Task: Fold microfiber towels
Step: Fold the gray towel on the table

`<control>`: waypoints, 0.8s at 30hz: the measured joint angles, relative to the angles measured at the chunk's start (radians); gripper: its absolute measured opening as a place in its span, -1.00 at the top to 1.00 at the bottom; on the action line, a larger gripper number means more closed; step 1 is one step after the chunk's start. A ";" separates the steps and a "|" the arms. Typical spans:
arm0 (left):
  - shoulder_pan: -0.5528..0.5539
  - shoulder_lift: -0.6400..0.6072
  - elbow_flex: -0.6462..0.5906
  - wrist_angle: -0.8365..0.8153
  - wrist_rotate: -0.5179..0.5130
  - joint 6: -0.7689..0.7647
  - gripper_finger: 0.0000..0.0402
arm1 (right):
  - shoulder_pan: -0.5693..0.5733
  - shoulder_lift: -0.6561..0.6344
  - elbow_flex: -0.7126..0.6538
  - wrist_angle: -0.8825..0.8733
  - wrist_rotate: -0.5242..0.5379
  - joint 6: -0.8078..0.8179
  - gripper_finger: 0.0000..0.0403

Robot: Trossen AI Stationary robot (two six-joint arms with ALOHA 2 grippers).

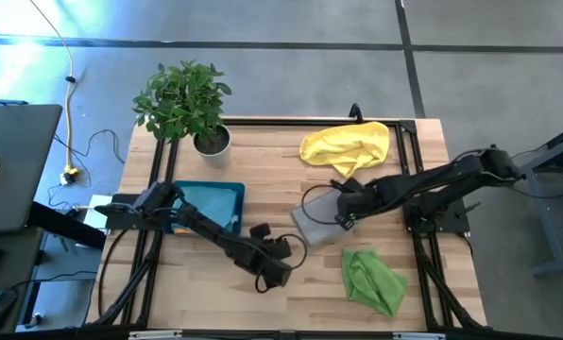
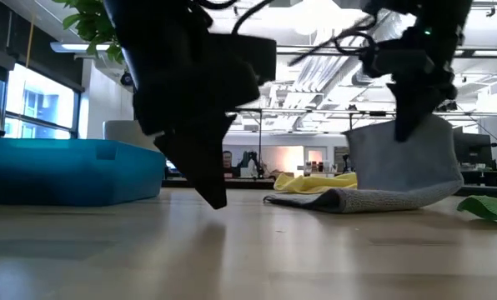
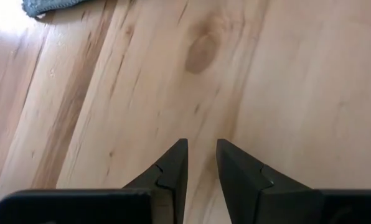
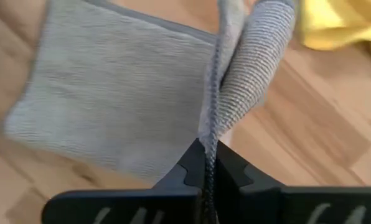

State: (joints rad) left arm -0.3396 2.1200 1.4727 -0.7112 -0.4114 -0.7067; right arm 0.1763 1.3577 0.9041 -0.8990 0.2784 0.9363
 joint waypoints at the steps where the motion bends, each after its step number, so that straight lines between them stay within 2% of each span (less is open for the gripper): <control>1: -0.005 -0.003 0.000 0.000 -0.003 0.000 0.63 | 0.008 0.032 0.023 0.000 0.000 -0.001 1.00; 13: -0.067 -0.027 0.001 -0.068 -0.025 -0.044 0.63 | 0.036 0.365 0.288 0.042 0.009 -0.086 1.00; 24: -0.132 -0.026 0.001 -0.083 -0.072 -0.096 0.63 | 0.055 0.470 0.329 0.137 -0.074 -0.107 1.00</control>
State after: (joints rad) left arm -0.4718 2.0945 1.4738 -0.7947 -0.4836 -0.8030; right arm 0.2310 1.8274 1.2327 -0.7617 0.2049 0.8294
